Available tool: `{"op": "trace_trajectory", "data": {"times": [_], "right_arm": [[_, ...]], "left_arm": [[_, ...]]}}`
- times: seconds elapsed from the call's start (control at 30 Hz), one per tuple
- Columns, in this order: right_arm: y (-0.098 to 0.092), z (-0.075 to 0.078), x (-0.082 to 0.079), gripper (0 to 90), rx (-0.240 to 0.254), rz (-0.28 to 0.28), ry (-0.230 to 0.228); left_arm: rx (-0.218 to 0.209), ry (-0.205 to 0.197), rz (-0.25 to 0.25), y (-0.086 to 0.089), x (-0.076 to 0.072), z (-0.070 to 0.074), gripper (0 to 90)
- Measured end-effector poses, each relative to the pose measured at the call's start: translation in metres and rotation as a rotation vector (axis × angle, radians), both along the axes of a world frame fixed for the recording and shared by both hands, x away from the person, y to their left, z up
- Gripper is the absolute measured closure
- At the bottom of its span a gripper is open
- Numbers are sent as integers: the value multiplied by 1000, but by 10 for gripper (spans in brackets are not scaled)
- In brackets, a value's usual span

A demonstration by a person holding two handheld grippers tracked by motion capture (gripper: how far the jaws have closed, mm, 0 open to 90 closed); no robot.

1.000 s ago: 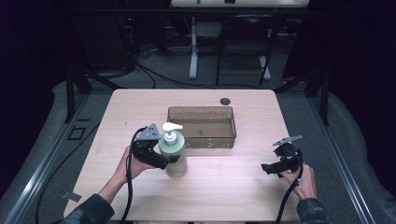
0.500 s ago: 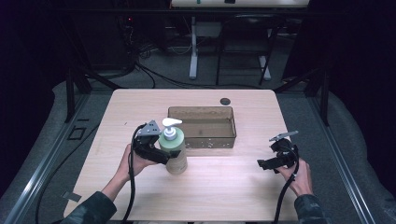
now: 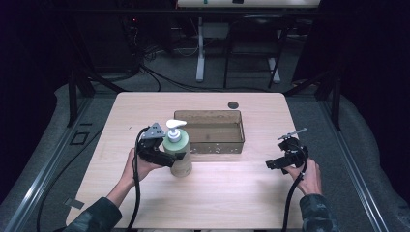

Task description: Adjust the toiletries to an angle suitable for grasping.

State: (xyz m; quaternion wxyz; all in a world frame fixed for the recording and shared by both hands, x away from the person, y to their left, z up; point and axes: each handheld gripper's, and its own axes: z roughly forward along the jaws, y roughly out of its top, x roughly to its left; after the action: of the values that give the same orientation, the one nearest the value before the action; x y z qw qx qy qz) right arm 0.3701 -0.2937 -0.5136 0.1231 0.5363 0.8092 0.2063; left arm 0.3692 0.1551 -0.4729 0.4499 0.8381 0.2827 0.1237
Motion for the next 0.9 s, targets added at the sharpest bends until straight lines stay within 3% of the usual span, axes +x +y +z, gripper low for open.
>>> {"op": "trace_trajectory", "data": {"times": [0.07, 0.17, 0.27, 0.47, 0.57, 0.67, 0.77, 0.9], "right_arm": [[1, -1, 0, 0, -1, -4, 15], [1, 0, 1, 0, -49, -14, 31], [4, -3, 6, 0, -86, 15, 53], [8, -2, 6, 0, -69, 47, 42], [6, -2, 5, 0, -54, 53, 39], [3, -3, 2, 3, -6, 57, 29], [1, -8, 0, 4, -29, 71, 38], [1, -8, 0, 3, -37, 75, 36]], "left_arm": [[-2, 2, -4, 0, 0, 0, 116], [2, 11, -13, 2, 0, 1, 112], [-9, 22, -15, 3, 1, 1, 109], [-21, 40, -17, 8, 2, 5, 53], [-10, 76, -20, 13, 2, 11, 27], [-10, 100, -38, 17, 2, 14, 1], [30, 127, -50, 20, 2, 17, 2], [61, 122, -46, 21, 0, 23, 2]]}}
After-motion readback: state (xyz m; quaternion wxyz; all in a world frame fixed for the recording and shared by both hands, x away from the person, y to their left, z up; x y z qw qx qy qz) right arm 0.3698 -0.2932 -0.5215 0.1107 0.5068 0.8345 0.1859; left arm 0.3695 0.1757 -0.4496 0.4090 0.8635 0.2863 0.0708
